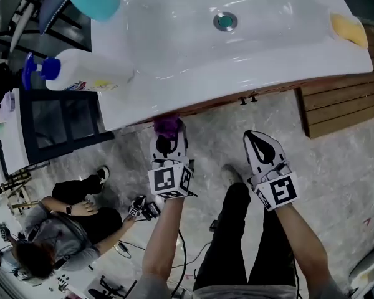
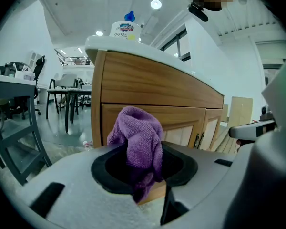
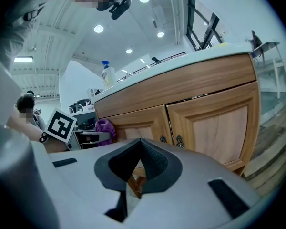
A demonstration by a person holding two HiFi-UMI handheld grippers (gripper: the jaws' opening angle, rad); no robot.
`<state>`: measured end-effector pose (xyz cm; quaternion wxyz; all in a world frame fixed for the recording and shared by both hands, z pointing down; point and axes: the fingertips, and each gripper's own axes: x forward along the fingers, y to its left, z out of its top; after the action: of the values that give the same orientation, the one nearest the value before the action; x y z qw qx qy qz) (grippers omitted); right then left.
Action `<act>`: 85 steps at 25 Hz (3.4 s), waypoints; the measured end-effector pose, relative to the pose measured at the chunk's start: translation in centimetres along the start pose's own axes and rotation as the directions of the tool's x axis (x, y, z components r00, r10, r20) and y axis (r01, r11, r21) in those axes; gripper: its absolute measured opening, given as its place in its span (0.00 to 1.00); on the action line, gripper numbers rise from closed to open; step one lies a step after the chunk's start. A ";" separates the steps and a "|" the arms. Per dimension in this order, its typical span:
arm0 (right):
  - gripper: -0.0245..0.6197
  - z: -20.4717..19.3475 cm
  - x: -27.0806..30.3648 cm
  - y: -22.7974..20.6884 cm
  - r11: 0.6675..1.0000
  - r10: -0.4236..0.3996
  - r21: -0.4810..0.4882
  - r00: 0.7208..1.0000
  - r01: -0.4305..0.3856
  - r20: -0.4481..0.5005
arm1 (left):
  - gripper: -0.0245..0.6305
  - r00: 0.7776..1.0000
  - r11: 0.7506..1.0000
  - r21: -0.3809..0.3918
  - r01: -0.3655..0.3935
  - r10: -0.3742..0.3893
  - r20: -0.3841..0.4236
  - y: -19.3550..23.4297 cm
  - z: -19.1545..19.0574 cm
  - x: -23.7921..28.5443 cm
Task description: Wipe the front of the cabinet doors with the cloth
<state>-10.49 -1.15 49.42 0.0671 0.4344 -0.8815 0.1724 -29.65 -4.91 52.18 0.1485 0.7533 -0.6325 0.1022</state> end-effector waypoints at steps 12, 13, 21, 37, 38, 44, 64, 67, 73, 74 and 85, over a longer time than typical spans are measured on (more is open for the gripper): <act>0.05 0.1 -1.7 -2.7 1.000 -0.025 0.010 1.000 0.025 0.010 | 0.25 0.999 0.999 0.016 0.045 -0.045 -0.005 -3.6 0.3 1.6; 0.05 0.1 -1.8 -3.0 1.000 -0.028 0.012 1.000 0.028 0.012 | 0.25 0.999 0.999 0.018 0.049 -0.049 -0.007 -4.0 0.3 1.7; 0.05 0.0 -3.2 -4.8 0.999 -0.046 0.022 0.999 0.046 0.012 | 0.25 0.997 0.996 0.033 0.082 -0.081 -0.018 -6.6 0.3 2.7; 0.05 0.0 -7.1 -9.4 0.994 -0.106 0.038 0.994 0.106 0.013 | 0.25 0.983 0.982 0.031 0.184 -0.184 -0.018 -14.6 0.6 5.6; 0.05 0.0 -7.3 -9.7 0.993 -0.110 0.038 0.994 0.109 0.013 | 0.25 0.982 0.982 0.030 0.188 -0.188 -0.018 -15.0 0.7 5.7; 0.05 -0.1 -8.5 -11.3 0.989 -0.138 0.045 0.990 0.137 0.013 | 0.25 0.980 0.980 0.005 0.199 -0.198 -0.020 -16.7 0.6 6.3; 0.05 -1.5 -7.4 -8.6 0.992 -0.115 0.048 0.993 0.115 -0.003 | 0.25 0.932 0.929 0.072 0.363 -0.362 -0.034 -21.2 -0.8 2.7; 0.05 -1.6 -6.7 -7.4 0.994 -0.098 0.046 0.995 0.098 -0.007 | 0.25 0.938 0.936 0.066 0.346 -0.345 -0.024 -19.9 -0.8 2.2; 0.05 -2.0 -5.1 -5.1 0.997 -0.065 0.034 0.998 0.066 -0.018 | 0.25 0.950 0.948 0.057 0.313 -0.313 -0.017 -16.7 -1.5 1.2; 0.05 -2.1 -4.8 -4.7 0.998 -0.060 0.033 0.998 0.060 -0.019 | 0.25 0.952 0.950 0.053 0.306 -0.306 -0.019 -16.0 -1.8 1.0; 0.05 -3.7 -1.1 -1.2 1.000 -0.015 0.025 0.999 0.016 -0.035 | 0.25 0.984 0.986 0.042 0.164 -0.160 -0.076 -6.8 -6.4 0.5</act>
<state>-8.93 0.34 52.87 0.0782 0.4390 -0.8745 0.1907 -22.71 -2.06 57.65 0.1613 0.8014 -0.5607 0.1322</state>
